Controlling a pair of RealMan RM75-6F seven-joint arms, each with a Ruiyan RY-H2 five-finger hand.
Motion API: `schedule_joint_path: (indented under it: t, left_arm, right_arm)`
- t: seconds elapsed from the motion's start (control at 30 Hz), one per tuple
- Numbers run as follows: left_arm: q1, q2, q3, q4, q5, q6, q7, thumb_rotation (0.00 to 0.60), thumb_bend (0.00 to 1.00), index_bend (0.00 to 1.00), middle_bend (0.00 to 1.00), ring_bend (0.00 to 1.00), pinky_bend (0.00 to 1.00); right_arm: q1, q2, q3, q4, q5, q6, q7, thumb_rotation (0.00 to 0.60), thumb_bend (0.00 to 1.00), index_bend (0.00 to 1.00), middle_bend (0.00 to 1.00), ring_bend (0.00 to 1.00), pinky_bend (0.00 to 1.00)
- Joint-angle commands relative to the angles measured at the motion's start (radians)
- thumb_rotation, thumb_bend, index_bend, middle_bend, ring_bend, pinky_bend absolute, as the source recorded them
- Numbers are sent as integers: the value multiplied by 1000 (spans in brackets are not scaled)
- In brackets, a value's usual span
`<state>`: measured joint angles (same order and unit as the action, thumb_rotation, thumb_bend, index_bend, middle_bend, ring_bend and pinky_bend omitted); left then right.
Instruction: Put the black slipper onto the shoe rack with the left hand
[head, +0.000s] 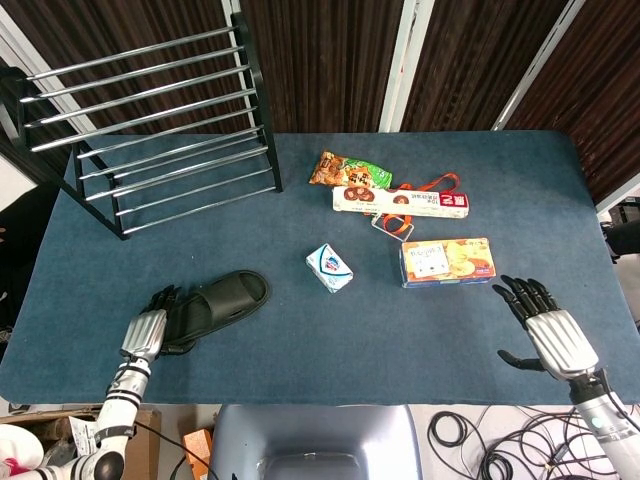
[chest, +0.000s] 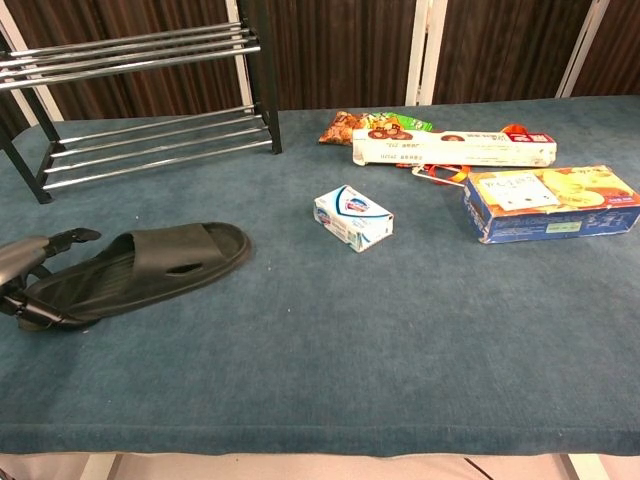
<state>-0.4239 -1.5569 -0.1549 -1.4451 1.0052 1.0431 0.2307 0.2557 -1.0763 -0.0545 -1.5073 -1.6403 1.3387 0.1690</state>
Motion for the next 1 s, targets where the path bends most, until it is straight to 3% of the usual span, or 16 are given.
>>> schedule_joint_path:
  t: [0.03, 0.3, 0.5, 0.63, 0.73, 0.83, 1.0]
  left_arm:
    - [-7, 7, -17, 0, -23, -15, -14, 500, 209, 0, 9, 62, 395]
    - [-28, 27, -36, -2, -94, -88, -45, 565, 253, 168, 359, 451, 657]
    - [-21, 24, -67, -54, -26, -14, -108, 600, 283, 272, 522, 669, 877]
    - [-33, 16, -85, -90, 15, 28, -107, 600, 291, 286, 541, 699, 913]
    - [-62, 5, -117, -102, -15, 28, -80, 600, 295, 288, 542, 700, 915]
    - [-108, -18, -169, -89, -108, 3, -41, 600, 299, 290, 543, 699, 915]
    - [-220, -82, -296, 2, -364, -50, 21, 600, 309, 290, 545, 699, 915]
  right_arm:
    - [0, 1, 0, -2, -2, -2, -1, 600, 107, 0, 0, 0, 0]
    - [-7, 3, 1, -5, -10, 8, -2, 600, 107, 0, 0, 0, 0]
    - [-7, 5, 0, -8, -10, 0, -1, 600, 107, 0, 0, 0, 0]
    - [-7, 8, -2, -12, -15, -3, -2, 600, 107, 0, 0, 0, 0]
    - [-9, 11, -3, -13, -19, -1, -1, 600, 107, 0, 0, 0, 0]
    - [-10, 12, -4, -15, -22, 2, 0, 600, 106, 0, 0, 0, 0]
    - [-13, 18, -8, -19, -33, 6, 6, 600, 106, 0, 0, 0, 0]
